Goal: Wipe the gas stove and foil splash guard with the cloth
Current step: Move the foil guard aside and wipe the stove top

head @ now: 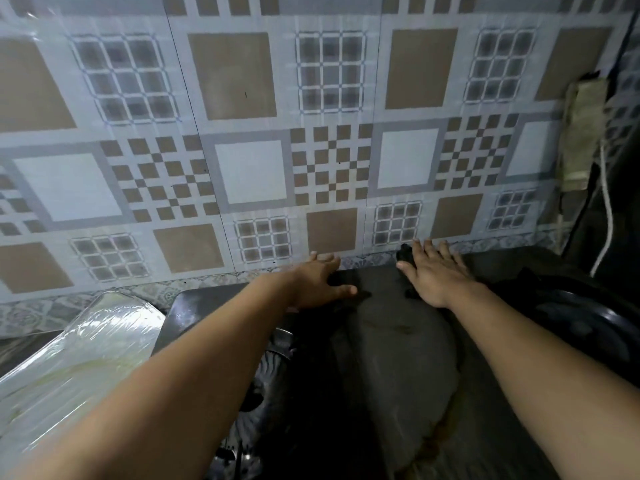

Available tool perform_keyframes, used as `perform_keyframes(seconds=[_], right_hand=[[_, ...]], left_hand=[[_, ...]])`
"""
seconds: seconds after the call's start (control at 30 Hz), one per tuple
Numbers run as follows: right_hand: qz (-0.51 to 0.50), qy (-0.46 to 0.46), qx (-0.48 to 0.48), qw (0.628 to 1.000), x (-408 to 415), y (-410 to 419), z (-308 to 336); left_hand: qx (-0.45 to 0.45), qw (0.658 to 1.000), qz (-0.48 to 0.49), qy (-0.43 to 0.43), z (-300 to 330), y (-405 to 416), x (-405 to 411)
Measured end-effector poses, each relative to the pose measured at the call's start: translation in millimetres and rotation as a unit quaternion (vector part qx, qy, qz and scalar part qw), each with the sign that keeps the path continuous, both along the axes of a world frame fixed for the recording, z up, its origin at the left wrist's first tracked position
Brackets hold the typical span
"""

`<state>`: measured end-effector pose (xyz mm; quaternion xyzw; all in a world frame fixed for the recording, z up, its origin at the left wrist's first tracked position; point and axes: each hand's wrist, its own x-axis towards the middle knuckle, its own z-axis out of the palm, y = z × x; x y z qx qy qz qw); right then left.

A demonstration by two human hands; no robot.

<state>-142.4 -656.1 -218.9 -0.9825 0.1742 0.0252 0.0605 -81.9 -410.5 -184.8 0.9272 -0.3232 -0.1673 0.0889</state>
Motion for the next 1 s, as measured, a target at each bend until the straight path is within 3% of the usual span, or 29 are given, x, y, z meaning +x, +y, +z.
perform_keyframes(seconds=[0.33,0.57,0.77,1.0], right_hand=[[0.038,-0.028,-0.058,0.997,-3.7,8.2,3.8],[0.017,0.011,0.085,0.996,2.2,16.5,11.6],[0.097,-0.029,0.141,0.985,1.2,74.4,18.0],[0.140,-0.017,0.075,0.987,0.1,95.4,-0.3]], left_hand=[[0.035,0.997,-0.043,-0.061,-28.5,9.1,5.5],[-0.001,0.995,-0.041,-0.088,-36.6,11.0,4.7],[-0.013,0.996,-0.025,-0.086,-36.4,8.1,2.7],[-0.042,0.997,-0.030,-0.066,-39.0,8.0,4.6]])
